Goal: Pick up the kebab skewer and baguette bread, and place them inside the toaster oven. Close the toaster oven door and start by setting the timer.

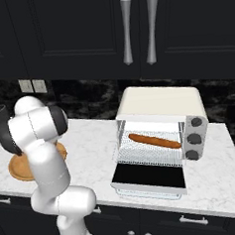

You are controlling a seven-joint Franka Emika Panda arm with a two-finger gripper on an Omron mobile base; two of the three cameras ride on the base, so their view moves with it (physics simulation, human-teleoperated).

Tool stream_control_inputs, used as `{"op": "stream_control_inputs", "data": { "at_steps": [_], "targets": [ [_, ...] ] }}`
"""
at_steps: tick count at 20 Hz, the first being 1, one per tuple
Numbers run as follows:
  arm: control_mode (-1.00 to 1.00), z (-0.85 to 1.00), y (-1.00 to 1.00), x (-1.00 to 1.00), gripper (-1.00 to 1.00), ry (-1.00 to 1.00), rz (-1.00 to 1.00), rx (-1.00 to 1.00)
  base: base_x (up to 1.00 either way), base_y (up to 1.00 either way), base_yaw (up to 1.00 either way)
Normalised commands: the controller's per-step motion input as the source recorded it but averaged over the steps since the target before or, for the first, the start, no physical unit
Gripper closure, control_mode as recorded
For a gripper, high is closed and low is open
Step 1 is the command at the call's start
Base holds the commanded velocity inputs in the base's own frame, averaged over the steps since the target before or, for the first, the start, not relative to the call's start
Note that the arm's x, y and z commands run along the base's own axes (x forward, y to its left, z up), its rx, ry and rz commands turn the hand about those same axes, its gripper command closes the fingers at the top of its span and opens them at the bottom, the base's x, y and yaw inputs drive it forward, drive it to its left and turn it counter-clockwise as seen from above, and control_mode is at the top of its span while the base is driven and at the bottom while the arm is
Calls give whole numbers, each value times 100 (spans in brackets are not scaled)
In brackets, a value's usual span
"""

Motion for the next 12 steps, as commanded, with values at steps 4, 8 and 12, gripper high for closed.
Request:
{"op": "stream_control_inputs", "data": {
  "at_steps": [4,8,12],
  "targets": [
    [-100,-12,0,0,100,0,2,0,0,0,0],
    [-100,-3,0,0,100,0,0,0,0,0,0],
    [-100,0,0,0,100,1,0,0,0,0,0]
  ]
}}
